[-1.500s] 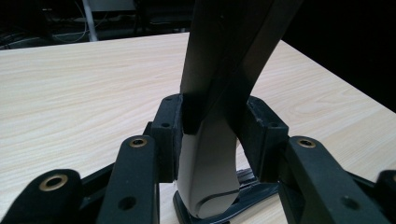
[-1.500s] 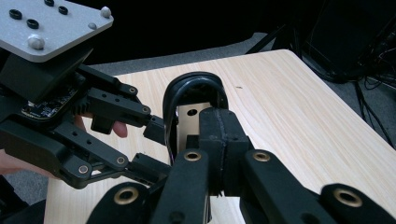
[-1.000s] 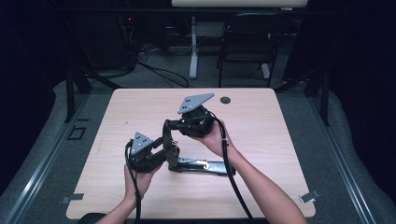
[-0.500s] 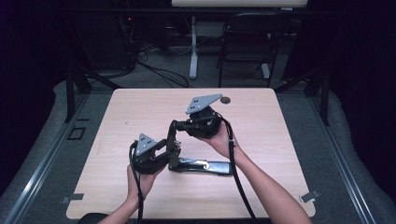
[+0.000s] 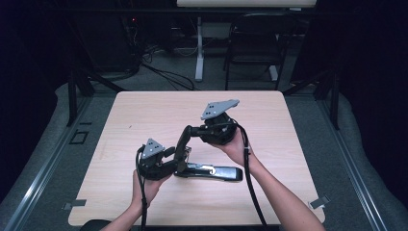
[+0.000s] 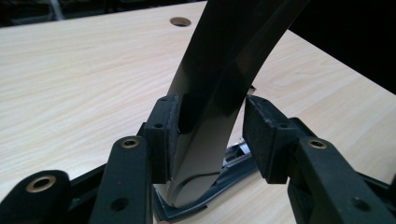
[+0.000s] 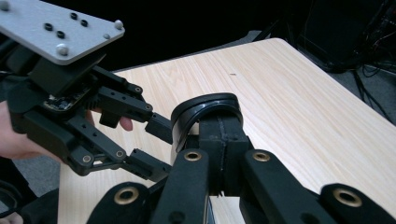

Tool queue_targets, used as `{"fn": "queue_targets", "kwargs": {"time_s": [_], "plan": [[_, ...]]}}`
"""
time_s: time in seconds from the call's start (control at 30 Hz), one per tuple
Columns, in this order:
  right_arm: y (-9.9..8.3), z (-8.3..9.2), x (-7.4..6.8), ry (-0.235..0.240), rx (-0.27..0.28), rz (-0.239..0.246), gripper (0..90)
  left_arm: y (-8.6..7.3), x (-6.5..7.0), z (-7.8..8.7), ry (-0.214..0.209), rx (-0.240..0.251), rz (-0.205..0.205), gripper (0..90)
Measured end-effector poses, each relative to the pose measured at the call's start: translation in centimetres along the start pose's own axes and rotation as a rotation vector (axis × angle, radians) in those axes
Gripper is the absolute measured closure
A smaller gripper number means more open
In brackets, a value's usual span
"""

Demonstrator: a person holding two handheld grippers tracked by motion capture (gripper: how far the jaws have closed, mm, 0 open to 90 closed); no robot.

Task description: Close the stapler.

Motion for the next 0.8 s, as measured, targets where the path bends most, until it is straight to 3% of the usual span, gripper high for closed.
{"fn": "queue_targets", "kwargs": {"time_s": [0.17, 0.43, 0.8], "plan": [[-0.3, 0.2, 0.0, 0.002, -0.004, -0.001, 90.0, 0.0, -0.1, -0.1, -0.015, -0.013, -0.007, 52.4], [-1.0, 0.6, 0.2, 0.005, -0.002, -0.020, 90.0, 0.1, -0.6, -0.1, -0.032, -0.032, 0.001, 38.1], [-1.6, 0.9, 0.5, 0.005, -0.002, -0.042, 90.0, 0.0, -2.0, 0.5, -0.011, -0.036, 0.018, 22.2]]}}
Point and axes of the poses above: each handheld gripper's, and its own axes: z roughly backward along the jaws, y roughly out of its top, x roughly to its right, the point moved 1 cm from there along -z, roughly forward along the jaws, and after that the axes turned 11 degrees about -x, right-handed, at the moved point
